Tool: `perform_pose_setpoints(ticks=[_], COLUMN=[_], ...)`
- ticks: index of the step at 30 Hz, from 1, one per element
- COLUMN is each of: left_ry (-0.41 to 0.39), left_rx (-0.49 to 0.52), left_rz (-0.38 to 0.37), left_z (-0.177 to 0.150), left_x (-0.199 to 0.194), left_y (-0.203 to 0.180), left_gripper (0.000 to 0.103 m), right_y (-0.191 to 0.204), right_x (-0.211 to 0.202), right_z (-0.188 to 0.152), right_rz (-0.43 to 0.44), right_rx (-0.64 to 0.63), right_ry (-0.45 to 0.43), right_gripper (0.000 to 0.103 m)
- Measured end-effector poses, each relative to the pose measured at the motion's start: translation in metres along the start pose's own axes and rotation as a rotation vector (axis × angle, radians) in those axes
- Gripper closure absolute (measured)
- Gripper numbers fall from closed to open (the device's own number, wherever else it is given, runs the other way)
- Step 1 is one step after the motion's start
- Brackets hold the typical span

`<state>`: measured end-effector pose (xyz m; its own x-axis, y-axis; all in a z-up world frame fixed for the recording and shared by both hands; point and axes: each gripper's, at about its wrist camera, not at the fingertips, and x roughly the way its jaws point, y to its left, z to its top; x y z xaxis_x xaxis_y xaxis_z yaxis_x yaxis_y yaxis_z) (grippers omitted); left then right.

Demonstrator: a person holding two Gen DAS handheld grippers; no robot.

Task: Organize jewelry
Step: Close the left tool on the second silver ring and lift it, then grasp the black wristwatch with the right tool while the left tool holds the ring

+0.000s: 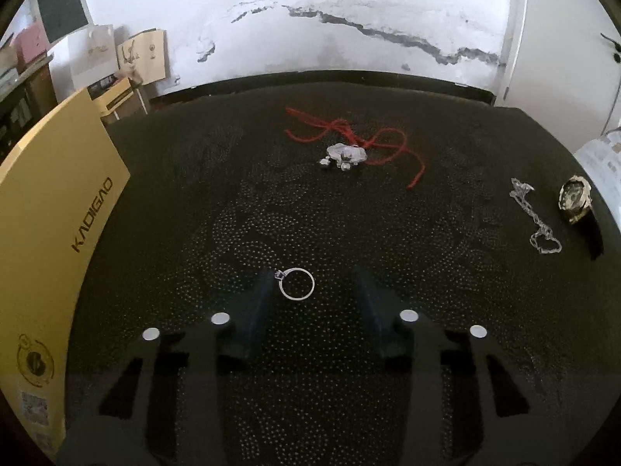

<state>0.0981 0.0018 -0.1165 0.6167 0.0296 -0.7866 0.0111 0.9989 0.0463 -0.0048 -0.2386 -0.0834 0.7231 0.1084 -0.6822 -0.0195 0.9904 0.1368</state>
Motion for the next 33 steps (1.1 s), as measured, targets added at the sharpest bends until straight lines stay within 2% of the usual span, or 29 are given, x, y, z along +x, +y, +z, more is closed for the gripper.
perform_pose_setpoints(ticks=[1,3,13,22,29,33], left_ry=[-0.002,-0.003,0.016,-0.063,-0.057,-0.064], left_rx=[0.005,0.009,0.000,0.073,0.050,0.036], left_rz=[0.003,0.006,-0.005,-0.009,-0.062,-0.078], left_z=[0.000,-0.001,-0.002,0.009,0.019,0.025], left_x=[-0.001,-0.001,-0.014,-0.053,-0.065,-0.070], left_y=[0.000,0.002,0.001,-0.010,-0.006,0.001], left_gripper=[0.079,0.084,0.084,0.084,0.084,0.084], right_y=[0.000,-0.001,-0.003,-0.011,-0.035,-0.054], right_x=[0.000,0.002,0.005,0.032,0.070,0.103], right_z=[0.000,0.000,-0.001,-0.020,-0.032,-0.036], right_rz=[0.001,0.004,0.003,0.008,-0.139,-0.183], right_rx=[0.002,0.006,0.004,0.012,0.024,0.045], right_ry=[0.000,0.001,0.014,0.114,0.177,0.218], right_gripper=[0.006,0.006,0.006,0.006,0.006,0.006])
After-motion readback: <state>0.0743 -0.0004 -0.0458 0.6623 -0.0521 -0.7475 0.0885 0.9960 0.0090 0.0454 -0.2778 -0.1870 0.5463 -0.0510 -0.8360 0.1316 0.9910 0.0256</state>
